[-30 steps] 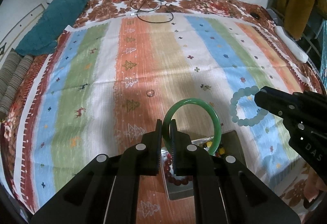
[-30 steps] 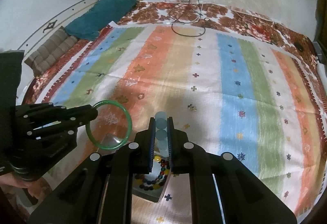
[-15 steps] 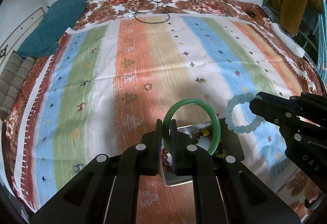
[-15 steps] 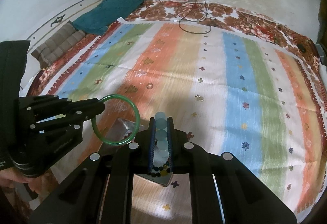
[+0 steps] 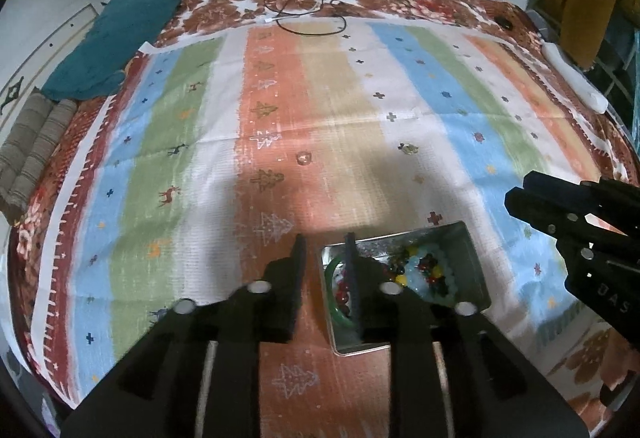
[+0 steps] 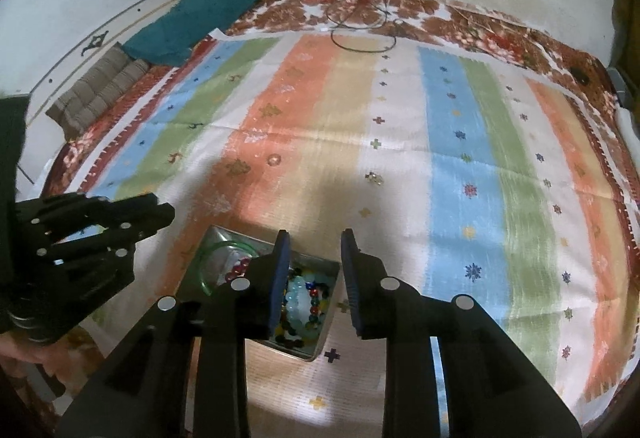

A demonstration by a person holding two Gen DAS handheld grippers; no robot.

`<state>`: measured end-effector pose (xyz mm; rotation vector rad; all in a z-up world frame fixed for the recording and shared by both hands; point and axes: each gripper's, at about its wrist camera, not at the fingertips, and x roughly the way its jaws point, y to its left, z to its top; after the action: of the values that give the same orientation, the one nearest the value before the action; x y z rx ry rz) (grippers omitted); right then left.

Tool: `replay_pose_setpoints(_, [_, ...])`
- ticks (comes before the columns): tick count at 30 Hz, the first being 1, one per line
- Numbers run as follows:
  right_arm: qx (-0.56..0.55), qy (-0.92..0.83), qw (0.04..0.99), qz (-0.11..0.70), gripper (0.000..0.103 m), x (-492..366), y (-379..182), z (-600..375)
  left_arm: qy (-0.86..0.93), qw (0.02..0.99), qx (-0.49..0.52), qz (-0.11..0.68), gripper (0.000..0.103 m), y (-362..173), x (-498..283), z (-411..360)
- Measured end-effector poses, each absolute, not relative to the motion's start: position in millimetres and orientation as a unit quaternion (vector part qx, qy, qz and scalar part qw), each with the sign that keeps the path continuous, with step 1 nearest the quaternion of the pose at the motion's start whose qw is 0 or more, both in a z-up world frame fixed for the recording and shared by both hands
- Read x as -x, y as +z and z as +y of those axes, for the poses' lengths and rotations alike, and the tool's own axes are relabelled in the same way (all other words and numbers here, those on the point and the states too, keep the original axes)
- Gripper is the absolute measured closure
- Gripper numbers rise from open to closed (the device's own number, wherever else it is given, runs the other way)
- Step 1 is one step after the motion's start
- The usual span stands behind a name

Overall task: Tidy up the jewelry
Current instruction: 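Move both open tools back toward the small metal rings on the cloth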

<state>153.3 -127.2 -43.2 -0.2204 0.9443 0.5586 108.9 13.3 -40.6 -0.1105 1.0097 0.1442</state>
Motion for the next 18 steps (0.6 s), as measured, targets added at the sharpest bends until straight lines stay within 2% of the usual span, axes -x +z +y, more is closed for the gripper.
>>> replay_pose_setpoints(3, [0.11, 0.256, 0.846, 0.455, 0.076, -159, -47, -127, 0.069, 0.871, 0.053, 0.483, 0.072, -41, -109, 13])
replay_pose_setpoints(7, [0.113, 0.246, 0.845, 0.461, 0.068, -167, -50, -129, 0.068, 0.87, 0.058, 0.485, 0.071, -42, -115, 18])
replay_pose_setpoints(10, [0.115, 0.243, 0.845, 0.463, 0.066, -172, -51, -128, 0.068, 0.867, 0.067, 0.489, 0.068, -45, -121, 24])
replay_pose_setpoints(12, [0.113, 0.237, 0.85, 0.457, 0.065, -174, -49, -128, 0.069, 0.867, 0.067, 0.49, 0.058, -45, -125, 26])
replay_pose_setpoints(13, [0.112, 0.234, 0.852, 0.454, 0.061, -176, -48, -128, 0.071, 0.867, 0.066, 0.489, 0.055, -45, -126, 27])
replay_pose_setpoints(18, [0.118, 0.224, 0.849, 0.464, 0.057, -192, -53, -126, 0.066, 0.865, 0.076, 0.491, 0.05, -47, -140, 32])
